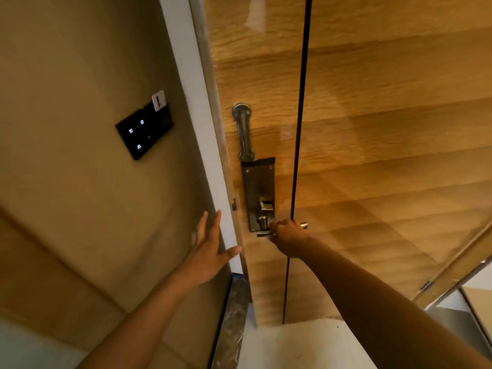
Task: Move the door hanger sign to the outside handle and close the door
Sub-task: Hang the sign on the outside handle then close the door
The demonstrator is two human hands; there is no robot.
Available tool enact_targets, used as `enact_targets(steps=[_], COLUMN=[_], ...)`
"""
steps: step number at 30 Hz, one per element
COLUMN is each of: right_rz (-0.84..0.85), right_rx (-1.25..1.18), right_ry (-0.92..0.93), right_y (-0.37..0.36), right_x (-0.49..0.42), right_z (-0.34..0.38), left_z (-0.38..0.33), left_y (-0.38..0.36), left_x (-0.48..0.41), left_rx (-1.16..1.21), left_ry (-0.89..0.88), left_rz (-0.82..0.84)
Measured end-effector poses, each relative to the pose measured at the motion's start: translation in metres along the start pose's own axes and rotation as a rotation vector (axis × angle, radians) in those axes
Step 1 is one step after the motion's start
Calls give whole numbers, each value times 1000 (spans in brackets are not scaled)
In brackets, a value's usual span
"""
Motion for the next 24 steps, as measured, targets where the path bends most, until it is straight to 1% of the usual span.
enact_targets(steps=[4, 9, 14, 17, 24], right_rz=[-10, -59, -50, -55, -49], right_rx=[-82, -125, -225, -320, -388], right_ry=[-8, -26, -31, -26, -75], right_y=[0, 5, 8, 9, 4], right_x=[-32, -66, -92, -107, -143], right_z=[-5, -11, -19, -22, -30], left_z=[-5, -7, 2, 7, 15], left_y=[14, 19, 21, 25, 27], left_x=[-32, -63, -84, -95, -123], left_rx=[-12, -27, -55, -59, -59], left_ry=[-12, -6, 39, 61, 78], left_rz=[-21, -29, -2, -25, -51])
Point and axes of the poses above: each hand's wrist, its own x-axis away from the middle knuckle, its own y-axis out of the back of the hand, z = x × y, the point moved 7 cm from there along -x, towards the middle knuckle, and after that the axes turned 5 degrees about -y, right-handed, at the moved point
